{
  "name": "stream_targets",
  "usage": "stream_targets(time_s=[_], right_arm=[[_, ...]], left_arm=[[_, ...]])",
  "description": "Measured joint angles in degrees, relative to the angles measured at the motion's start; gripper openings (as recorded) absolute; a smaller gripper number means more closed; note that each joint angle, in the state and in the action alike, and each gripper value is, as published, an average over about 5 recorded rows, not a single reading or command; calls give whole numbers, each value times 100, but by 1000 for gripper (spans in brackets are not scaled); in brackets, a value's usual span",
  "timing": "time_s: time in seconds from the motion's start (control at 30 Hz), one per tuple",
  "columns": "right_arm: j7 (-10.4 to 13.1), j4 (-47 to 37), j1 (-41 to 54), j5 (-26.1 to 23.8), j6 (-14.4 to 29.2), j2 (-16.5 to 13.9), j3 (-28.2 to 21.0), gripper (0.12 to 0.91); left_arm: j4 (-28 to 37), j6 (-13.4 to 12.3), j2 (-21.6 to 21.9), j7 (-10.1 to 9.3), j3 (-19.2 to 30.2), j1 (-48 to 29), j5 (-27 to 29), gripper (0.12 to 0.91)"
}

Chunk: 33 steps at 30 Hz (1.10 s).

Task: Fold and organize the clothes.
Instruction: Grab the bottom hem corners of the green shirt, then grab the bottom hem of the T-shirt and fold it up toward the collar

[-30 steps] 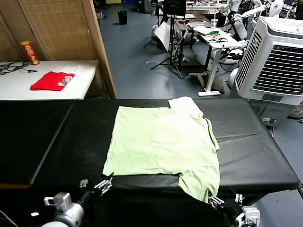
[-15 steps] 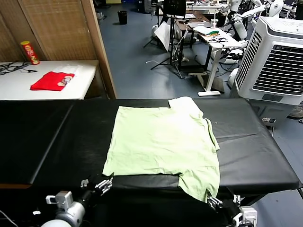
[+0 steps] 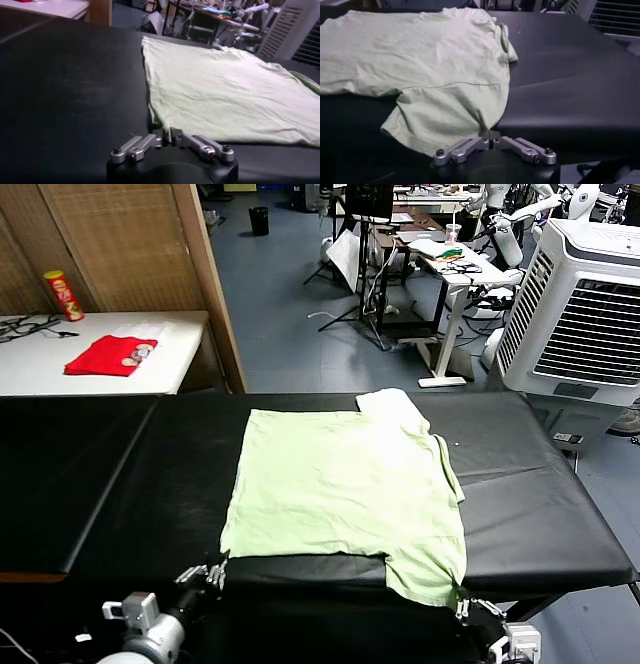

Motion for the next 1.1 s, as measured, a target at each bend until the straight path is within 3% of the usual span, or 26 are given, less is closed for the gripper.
stream_targets(time_s=[0.2,0.43,0.83,1.1], right_arm=[[-102,62,-32,90,81,-39,135,121],[-386,-349,680,519,718,-294,248,121],[-325,-1724,2563,570,1066,-794,-129,121],[-354,-2721,3558,362,1260,-948,-533,121]], left_arm=[[-269,-20,-103,-36,-213,330,7,127],[-557,-248,-178,-123,-372,545,-136,127],[60,-504,-386,-252,-121,-788,6,127],[612,-707,-401,-193,43,-1423,550,127]])
